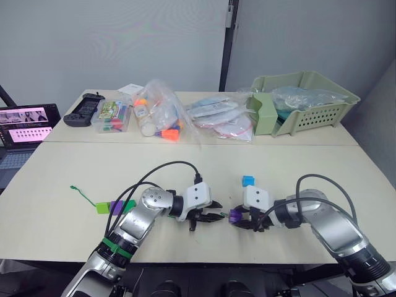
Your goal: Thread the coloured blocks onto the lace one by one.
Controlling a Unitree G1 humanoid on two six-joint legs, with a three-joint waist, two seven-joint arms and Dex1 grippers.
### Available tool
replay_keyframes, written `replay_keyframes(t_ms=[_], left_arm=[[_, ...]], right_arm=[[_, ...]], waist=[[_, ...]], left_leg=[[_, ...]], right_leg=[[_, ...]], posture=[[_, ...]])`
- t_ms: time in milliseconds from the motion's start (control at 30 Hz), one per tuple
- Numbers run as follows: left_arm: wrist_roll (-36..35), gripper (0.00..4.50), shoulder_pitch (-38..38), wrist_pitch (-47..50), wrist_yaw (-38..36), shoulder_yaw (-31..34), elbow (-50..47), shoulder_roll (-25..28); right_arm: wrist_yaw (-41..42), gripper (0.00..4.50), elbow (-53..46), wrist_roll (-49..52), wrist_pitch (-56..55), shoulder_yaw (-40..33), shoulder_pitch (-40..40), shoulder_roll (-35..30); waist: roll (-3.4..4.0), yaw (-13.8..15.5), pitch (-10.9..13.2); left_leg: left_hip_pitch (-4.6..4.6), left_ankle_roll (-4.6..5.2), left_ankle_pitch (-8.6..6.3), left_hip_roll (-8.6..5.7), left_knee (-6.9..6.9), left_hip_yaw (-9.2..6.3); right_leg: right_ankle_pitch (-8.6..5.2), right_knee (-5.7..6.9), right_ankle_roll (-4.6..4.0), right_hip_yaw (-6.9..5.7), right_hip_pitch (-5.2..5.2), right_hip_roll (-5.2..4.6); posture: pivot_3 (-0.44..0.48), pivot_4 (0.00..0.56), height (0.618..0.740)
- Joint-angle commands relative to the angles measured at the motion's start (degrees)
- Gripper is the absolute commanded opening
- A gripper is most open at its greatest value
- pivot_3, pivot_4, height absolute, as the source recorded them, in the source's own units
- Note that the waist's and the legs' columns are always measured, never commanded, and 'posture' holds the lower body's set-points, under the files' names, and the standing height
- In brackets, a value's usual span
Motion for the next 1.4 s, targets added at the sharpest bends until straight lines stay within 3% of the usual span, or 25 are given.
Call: replay_keyframes(t_ms=[33, 67, 633, 900, 1067, 1100, 1267, 1333, 1400], left_arm=[[0.2, 0.29, -1.3, -1.5, -0.4, -0.3, -0.2, -0.3], [0.3, 0.01, -1.4, -1.6, -0.5, -0.4, -0.1, -0.4], [2.4, 0.00, -3.8, -3.4, -1.5, -4.1, 2.8, -3.4], [-0.3, 0.00, -3.7, -2.9, -1.8, -0.1, 1.5, -1.9], [-5.5, 1.46, -3.3, 0.2, -5.7, 2.8, -2.3, 0.8], [-5.3, 1.83, -3.3, 0.0, -6.2, 2.6, -2.6, 1.3], [-2.9, 3.46, -4.1, -2.1, -7.7, 0.2, -1.2, 2.2], [-0.9, 3.47, -5.0, -3.8, -6.7, -1.4, 0.7, 1.0], [2.0, 3.47, -6.3, -7.1, -5.5, -3.5, 3.6, -0.9]], right_arm=[[0.0, 1.38, -1.5, 0.7, 0.6, -0.3, 0.4, -0.8], [0.0, 1.38, -1.6, 0.8, 0.6, -0.4, 0.5, -0.8], [-0.5, 1.38, -2.6, 1.0, 1.4, -0.6, 1.0, -1.1], [-0.3, 1.38, -3.2, 1.1, 1.7, -0.6, 1.4, -1.5], [-0.9, 1.38, -2.9, 1.6, 2.4, -1.4, 0.8, -1.1], [-0.9, 2.40, -2.9, 1.7, 2.5, -1.5, 0.7, -1.1], [-1.4, 4.07, -3.6, 2.5, 3.2, -2.3, 0.9, -1.7], [-2.0, 4.48, -4.5, 3.0, 3.5, -3.3, 1.7, -2.3], [-2.0, 4.48, -6.3, 4.2, 4.0, -5.9, 4.6, -4.3]], waist=[[0.00, 0.0, 0.0], [0.00, 0.0, 0.0], [0.00, 0.1, 0.0], [0.00, 0.1, 0.0], [0.00, 0.0, 0.0], [0.00, 0.0, 0.0], [0.00, 0.1, 0.0], [0.00, 0.2, 0.0], [0.00, 0.6, 0.0]], left_leg=[[0.00, 0.00, 0.00, 0.00, 0.00, 0.00], [0.00, 0.00, 0.00, 0.00, 0.00, 0.00], [-0.01, 0.00, 0.00, -0.01, 0.00, 0.01], [-0.03, 0.00, 0.00, -0.01, 0.02, 0.00], [-0.03, 0.00, 0.00, 0.00, 0.00, -0.01], [-0.02, 0.00, 0.00, 0.00, 0.00, -0.01], [-0.05, 0.00, 0.00, -0.02, 0.01, 0.00], [-0.06, 0.00, 0.00, -0.02, 0.01, 0.00], [-0.09, 0.00, 0.00, -0.03, 0.03, 0.00]], right_leg=[[0.00, 0.00, 0.00, 0.00, 0.00, 0.00], [0.00, 0.00, 0.00, 0.00, 0.00, 0.00], [0.00, -0.01, 0.00, 0.00, 0.00, 0.01], [0.00, -0.02, 0.01, 0.00, 0.00, 0.00], [0.00, -0.01, 0.00, 0.00, -0.02, 0.00], [0.00, -0.02, 0.00, 0.00, -0.02, 0.00], [0.00, -0.02, 0.00, 0.00, -0.02, -0.01], [0.00, -0.03, 0.00, -0.01, -0.02, -0.01], [0.00, -0.04, 0.01, -0.01, -0.03, -0.01]], posture=[[0.000, 0.150, 0.740], [0.000, 0.150, 0.740], [0.000, 0.150, 0.740], [0.000, 0.150, 0.740], [0.000, 0.150, 0.740], [0.000, 0.150, 0.740], [0.000, 0.150, 0.740], [0.000, 0.150, 0.740], [0.000, 0.150, 0.740]])
